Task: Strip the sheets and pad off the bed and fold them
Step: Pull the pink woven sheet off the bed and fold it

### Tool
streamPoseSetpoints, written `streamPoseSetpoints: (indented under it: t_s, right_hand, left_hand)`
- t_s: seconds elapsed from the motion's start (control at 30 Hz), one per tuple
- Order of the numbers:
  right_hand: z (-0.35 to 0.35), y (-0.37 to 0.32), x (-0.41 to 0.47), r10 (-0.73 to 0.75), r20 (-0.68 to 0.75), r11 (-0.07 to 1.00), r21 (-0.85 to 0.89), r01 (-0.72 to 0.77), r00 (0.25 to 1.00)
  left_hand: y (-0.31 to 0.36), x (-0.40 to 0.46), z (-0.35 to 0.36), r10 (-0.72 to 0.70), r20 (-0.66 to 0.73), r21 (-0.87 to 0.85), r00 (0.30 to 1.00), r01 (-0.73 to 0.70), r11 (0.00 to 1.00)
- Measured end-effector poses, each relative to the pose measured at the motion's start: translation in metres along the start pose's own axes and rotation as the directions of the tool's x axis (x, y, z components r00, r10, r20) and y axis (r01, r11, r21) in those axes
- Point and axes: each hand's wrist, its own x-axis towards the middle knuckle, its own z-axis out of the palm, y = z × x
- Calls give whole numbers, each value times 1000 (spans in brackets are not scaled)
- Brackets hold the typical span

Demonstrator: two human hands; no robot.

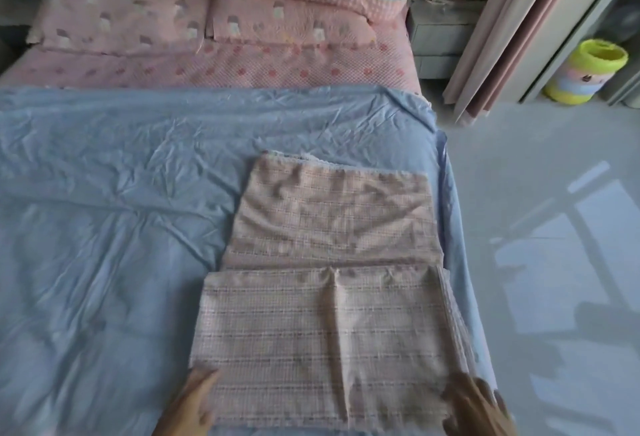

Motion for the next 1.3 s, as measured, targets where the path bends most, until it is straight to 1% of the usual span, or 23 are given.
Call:
streamPoseSetpoints:
  t_s: [0.03, 0.07, 0.1, 0.13, 0.17, 0.2, 0.23, 0.3, 0.37, 0.4, 0.43, 0.5, 0.63, 0.7, 0.77, 0.83, 0.9, 0.97, 1.03, 1.1, 1.17, 1.2, 1.3]
  right_hand:
    - [6, -11, 7, 17, 56, 983, 181, -27, 998]
    - [15, -12, 16, 66, 0, 961, 270, -64, 998]
    - [16, -18, 27, 66, 64, 948, 306, -82, 996]
    - [13, -28, 41, 63, 54, 973, 219, -74, 997]
    - [16, -34, 59, -8, -102, 993, 115, 19, 995]
    - [17, -35, 77, -45, -210, 997, 51, 57, 977]
    - [19, -35, 101, -48, -236, 995, 74, 67, 971]
    - [16, -42, 134, 36, -199, 974, 225, 10, 979]
    - [15, -47, 158, 153, -174, 950, 298, -96, 973]
    - [16, -49, 168, 219, -169, 945, 284, -165, 961]
    - [16, -48, 174, 264, -163, 942, 256, -218, 951]
    - [15, -44, 178, 289, -117, 939, 228, -258, 950]
    - [1, -35, 172, 252, -43, 939, 253, -233, 967]
    - [-3, -35, 170, 274, -58, 921, 302, -244, 960]
    - [0, -41, 176, 284, -98, 918, 313, -241, 954]
    - [-1, -56, 203, 224, -193, 943, 292, -162, 955]
    - [-10, -78, 242, 130, -250, 973, 219, -75, 959]
    - [-13, -97, 294, 66, -214, 982, 187, -26, 975]
    - [-13, -110, 339, -2, -161, 986, 163, 28, 987]
    - [-13, -118, 375, -31, -131, 990, 134, 49, 991]
    - [-12, -123, 403, -51, -177, 986, 147, 78, 983]
    - [-11, -126, 418, -67, -219, 979, 173, 106, 974]
    - [-6, -126, 448, -166, -359, 953, 180, 243, 918]
  left_hand:
    - [14, 3, 6, 0, -225, -33, 974, -8, 999]
    - [33, 3, 1, -157, -179, -155, 971, 129, 979]
    - [49, 8, -1, -278, -222, -240, 934, 224, 945]
    - [63, 18, -10, -358, -194, -336, 913, 280, 899]
    - [66, 33, -11, -394, -226, -386, 891, 290, 876]
    - [68, 47, -17, -424, -227, -417, 876, 306, 856]
    - [70, 64, -22, -455, -219, -461, 863, 320, 828]
    - [68, 98, -34, -541, -188, -482, 819, 403, 778]
    - [65, 130, -47, -630, -162, -565, 759, 453, 690]
    - [61, 145, -51, -639, -132, -609, 758, 446, 656]
    - [63, 155, -57, -624, -97, -650, 775, 426, 629]
    - [58, 169, -61, -559, -52, -677, 828, 382, 629]
    - [50, 178, -69, -443, -93, -631, 891, 292, 719]
    - [42, 187, -72, -426, -91, -577, 900, 301, 759]
    - [41, 201, -79, -475, -34, -579, 879, 370, 726]
    - [47, 230, -91, -479, -22, -571, 878, 382, 726]
    - [61, 265, -105, -395, -93, -427, 914, 321, 845]
    - [83, 307, -116, -254, -148, -145, 956, 233, 961]
    - [105, 346, -123, -159, -132, 16, 979, 162, 987]
    - [120, 386, -124, -82, -116, 71, 990, 90, 993]
    - [133, 425, -126, -11, -105, 141, 994, 26, 990]
    - [136, 448, -126, -4, -72, 156, 997, 16, 988]
    - [136, 497, -132, -88, 44, 152, 995, 80, 985]
